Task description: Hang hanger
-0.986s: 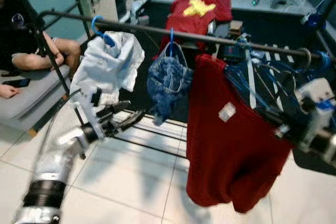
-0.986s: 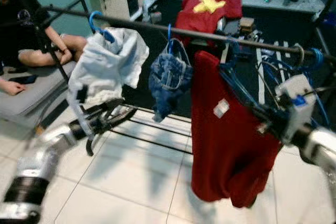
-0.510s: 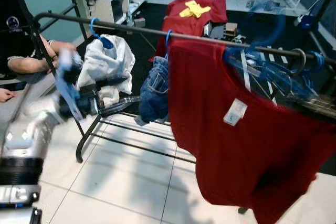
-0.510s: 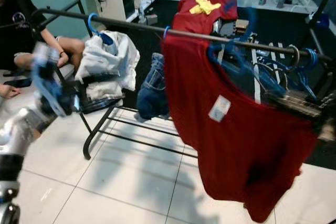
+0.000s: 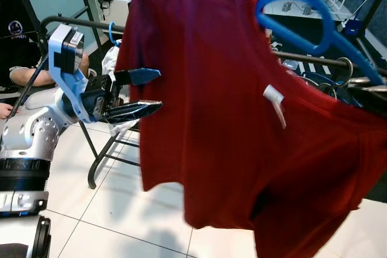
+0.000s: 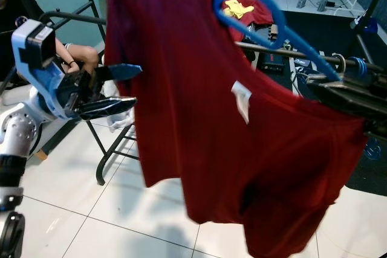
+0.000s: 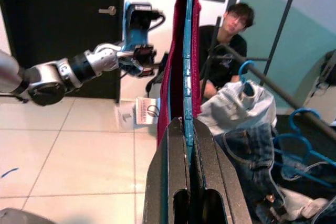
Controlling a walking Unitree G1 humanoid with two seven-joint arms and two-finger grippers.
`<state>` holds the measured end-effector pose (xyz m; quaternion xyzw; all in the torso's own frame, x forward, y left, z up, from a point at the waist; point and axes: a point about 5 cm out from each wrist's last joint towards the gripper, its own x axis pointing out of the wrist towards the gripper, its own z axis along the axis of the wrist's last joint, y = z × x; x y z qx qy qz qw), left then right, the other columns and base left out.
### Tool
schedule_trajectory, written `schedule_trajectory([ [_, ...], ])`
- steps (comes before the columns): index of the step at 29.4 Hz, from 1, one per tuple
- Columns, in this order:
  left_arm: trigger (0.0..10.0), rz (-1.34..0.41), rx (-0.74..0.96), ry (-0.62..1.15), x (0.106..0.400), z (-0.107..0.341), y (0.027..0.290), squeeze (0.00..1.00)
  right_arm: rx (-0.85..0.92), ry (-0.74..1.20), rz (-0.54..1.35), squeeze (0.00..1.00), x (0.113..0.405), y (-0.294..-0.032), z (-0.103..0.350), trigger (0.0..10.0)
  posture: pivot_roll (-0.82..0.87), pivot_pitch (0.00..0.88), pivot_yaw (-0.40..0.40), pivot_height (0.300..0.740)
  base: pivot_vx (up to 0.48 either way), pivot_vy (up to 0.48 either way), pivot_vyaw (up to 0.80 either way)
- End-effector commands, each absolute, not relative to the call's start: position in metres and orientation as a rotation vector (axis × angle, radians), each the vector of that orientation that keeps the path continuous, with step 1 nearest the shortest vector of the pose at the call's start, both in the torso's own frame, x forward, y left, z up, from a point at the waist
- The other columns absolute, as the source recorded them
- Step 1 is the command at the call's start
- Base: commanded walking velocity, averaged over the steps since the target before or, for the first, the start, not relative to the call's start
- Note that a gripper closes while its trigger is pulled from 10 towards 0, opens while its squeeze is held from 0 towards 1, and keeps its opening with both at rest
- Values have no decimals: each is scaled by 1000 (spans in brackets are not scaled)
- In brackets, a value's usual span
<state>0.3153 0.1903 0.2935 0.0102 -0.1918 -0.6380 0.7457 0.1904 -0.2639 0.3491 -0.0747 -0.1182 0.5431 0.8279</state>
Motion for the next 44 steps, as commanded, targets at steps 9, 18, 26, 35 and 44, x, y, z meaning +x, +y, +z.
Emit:
schedule_trajectory([
  [9,10000,-1236,12,-457,315,311,236,0,-162,-214,1161,0,187,-265,353,0,-68,0,7,740,0,0,0],
  [18,10000,-1156,-46,-261,315,241,236,0,-54,-58,1144,0,200,-251,299,0,-58,15,15,740,0,0,0],
  [26,10000,-1211,-114,-256,311,229,224,0,-22,-96,1212,0,198,-246,308,0,-54,21,15,740,0,0,0],
  [35,10000,-1106,-88,-314,323,239,231,0,-34,-103,1223,0,196,-242,309,0,-60,22,19,740,0,0,0],
  [44,10000,-1056,-56,-321,324,244,242,0,-34,-100,1232,0,195,-242,310,0,-58,25,20,740,0,0,0],
])
